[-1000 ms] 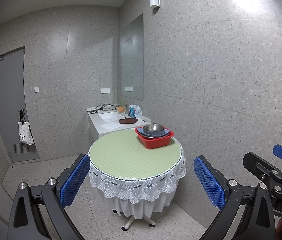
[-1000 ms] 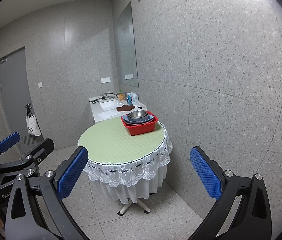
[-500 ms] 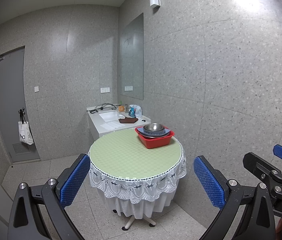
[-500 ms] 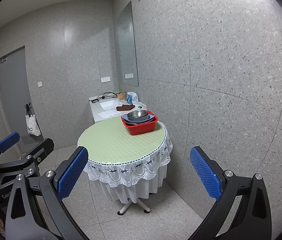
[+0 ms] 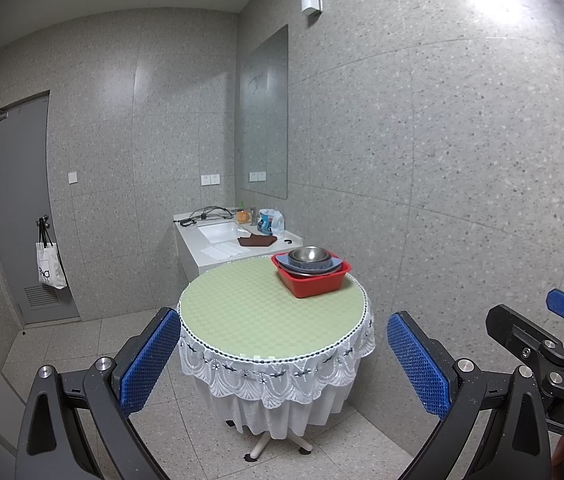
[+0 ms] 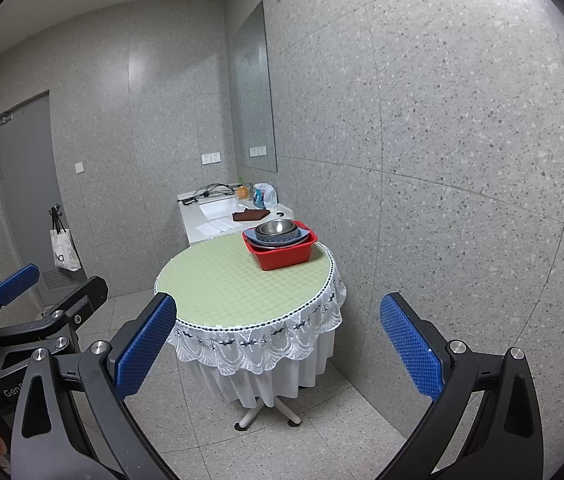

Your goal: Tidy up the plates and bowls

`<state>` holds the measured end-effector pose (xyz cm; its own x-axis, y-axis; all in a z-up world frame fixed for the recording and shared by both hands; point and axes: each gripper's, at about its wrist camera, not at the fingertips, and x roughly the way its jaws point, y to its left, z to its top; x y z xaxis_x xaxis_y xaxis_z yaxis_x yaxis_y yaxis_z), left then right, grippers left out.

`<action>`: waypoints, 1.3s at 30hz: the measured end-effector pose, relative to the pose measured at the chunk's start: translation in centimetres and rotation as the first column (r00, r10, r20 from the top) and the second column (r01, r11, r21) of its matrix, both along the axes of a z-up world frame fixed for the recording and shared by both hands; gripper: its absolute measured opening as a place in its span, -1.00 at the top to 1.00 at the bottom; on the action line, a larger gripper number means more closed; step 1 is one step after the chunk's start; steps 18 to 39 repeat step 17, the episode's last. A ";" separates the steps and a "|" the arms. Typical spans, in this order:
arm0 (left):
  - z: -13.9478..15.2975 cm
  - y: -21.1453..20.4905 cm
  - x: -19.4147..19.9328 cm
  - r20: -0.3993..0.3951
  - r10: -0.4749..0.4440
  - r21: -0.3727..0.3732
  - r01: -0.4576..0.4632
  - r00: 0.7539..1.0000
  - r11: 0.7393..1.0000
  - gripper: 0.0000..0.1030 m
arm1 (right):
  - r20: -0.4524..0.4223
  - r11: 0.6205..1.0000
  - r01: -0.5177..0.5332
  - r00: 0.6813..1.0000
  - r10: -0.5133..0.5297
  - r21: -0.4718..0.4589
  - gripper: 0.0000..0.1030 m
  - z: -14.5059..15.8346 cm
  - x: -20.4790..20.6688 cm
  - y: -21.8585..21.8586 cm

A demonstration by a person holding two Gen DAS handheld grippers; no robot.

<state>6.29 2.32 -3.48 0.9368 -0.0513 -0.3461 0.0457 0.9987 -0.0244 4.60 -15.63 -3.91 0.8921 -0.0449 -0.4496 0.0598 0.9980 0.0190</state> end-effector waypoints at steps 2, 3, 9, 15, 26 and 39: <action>-0.1 0.2 0.3 -0.001 0.000 -0.001 0.000 1.000 1.000 -0.98 | -0.001 1.000 0.000 1.000 0.000 -0.001 -1.00 -0.1 0.2 0.2; -0.2 0.3 0.5 -0.002 0.000 0.000 0.000 1.000 1.000 -0.98 | -0.002 1.000 0.001 1.000 -0.001 -0.002 -1.00 -0.2 0.4 0.3; -0.6 1.1 1.8 -0.008 -0.002 0.000 0.002 1.000 1.000 -0.98 | -0.010 1.000 0.003 1.000 -0.003 -0.007 -1.00 -0.6 1.5 1.0; -1.2 2.7 3.7 -0.019 -0.014 -0.003 0.014 1.000 1.000 -0.98 | -0.021 1.000 0.007 1.000 -0.007 -0.014 -1.00 -1.2 2.8 1.9; -1.6 3.3 4.5 -0.027 -0.019 -0.004 0.019 0.999 1.000 -0.98 | -0.027 1.000 0.009 1.000 -0.009 -0.017 -1.00 -1.6 3.4 2.4; -1.6 3.3 4.5 -0.027 -0.019 -0.004 0.019 0.999 1.000 -0.98 | -0.027 1.000 0.009 1.000 -0.009 -0.017 -1.00 -1.6 3.4 2.4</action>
